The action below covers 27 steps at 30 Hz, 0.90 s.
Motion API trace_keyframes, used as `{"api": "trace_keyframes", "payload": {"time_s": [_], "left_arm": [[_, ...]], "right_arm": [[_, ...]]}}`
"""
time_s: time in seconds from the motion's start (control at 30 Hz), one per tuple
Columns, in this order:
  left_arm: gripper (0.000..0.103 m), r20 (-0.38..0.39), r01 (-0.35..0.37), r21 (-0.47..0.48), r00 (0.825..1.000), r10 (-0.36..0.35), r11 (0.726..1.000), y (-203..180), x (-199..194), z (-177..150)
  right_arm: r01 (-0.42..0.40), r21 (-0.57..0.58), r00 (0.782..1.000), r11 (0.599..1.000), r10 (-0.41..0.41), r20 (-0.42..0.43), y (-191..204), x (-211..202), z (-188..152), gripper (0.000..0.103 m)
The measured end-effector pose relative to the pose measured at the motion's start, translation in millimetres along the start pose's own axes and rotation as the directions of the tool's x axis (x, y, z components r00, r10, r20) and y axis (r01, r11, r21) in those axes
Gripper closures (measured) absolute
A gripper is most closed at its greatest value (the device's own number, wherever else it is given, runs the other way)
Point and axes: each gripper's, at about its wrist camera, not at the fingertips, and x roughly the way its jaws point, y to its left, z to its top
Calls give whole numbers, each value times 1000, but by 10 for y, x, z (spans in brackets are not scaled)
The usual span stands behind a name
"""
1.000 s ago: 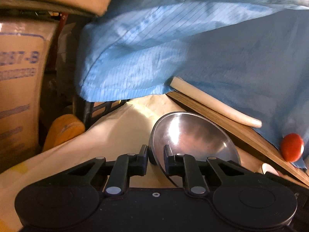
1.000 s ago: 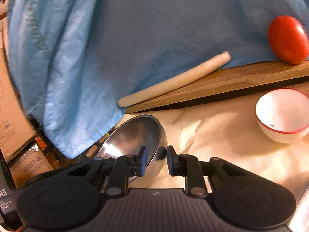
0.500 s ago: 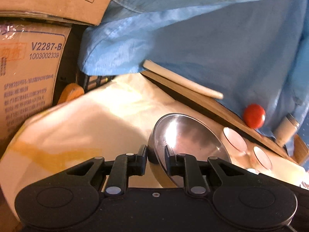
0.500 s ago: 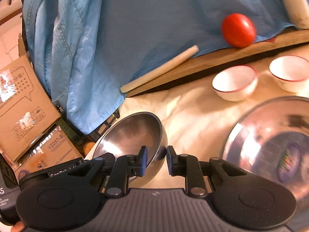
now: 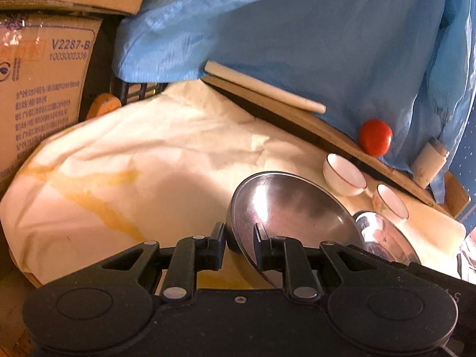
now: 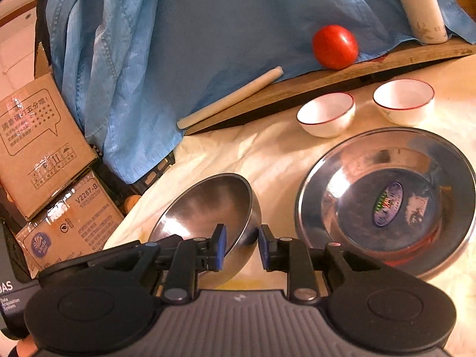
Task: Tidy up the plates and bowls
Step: 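Lower the small steel bowl onto the table beside the plates and open both tools, then move both tools to the rim of a red-rimmed white bowl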
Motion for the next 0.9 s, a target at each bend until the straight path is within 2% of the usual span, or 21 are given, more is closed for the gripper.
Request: {"api": "trace_keyframes", "payload": {"time_s": [0.2,0.3,0.4,0.5,0.57,0.67,0.73,0.77,0.83,0.9], "left_arm": [[81,-17,-10,18,1000,10,1000,-28,104,-18],[79,-10,-4,25,1000,4,1000,-27,102,-16],[64,8,-23,28,1000,23,999,-11,78,-9],[51,31,-48,3,998,47,999,31,32,30],[38,50,-51,-10,997,52,999,41,-1,79],[25,99,-64,-10,993,65,998,10,-44,185],[16,122,-67,9,990,65,998,-42,-35,276],[12,133,-65,14,989,63,998,-69,-26,321],[8,150,-50,24,988,46,998,-132,-3,420],[7,156,-27,39,988,20,999,-201,47,517]], "right_arm": [[-5,22,1000,1000,5,-3,-72,36,-16,74],[-19,28,1000,999,19,-5,-95,50,-21,70],[-15,24,1000,1000,15,4,-98,29,-26,65],[-15,19,999,1000,14,33,-99,-48,10,51],[-19,16,998,1000,18,59,-109,-121,50,47],[-33,0,993,999,33,110,-126,-244,110,30],[-48,-9,988,999,49,145,-160,-325,154,14],[-54,-17,985,998,56,164,-182,-364,185,12],[-54,-36,981,998,59,185,-240,-402,254,5],[-37,-58,979,998,48,198,-302,-414,341,2]]}}
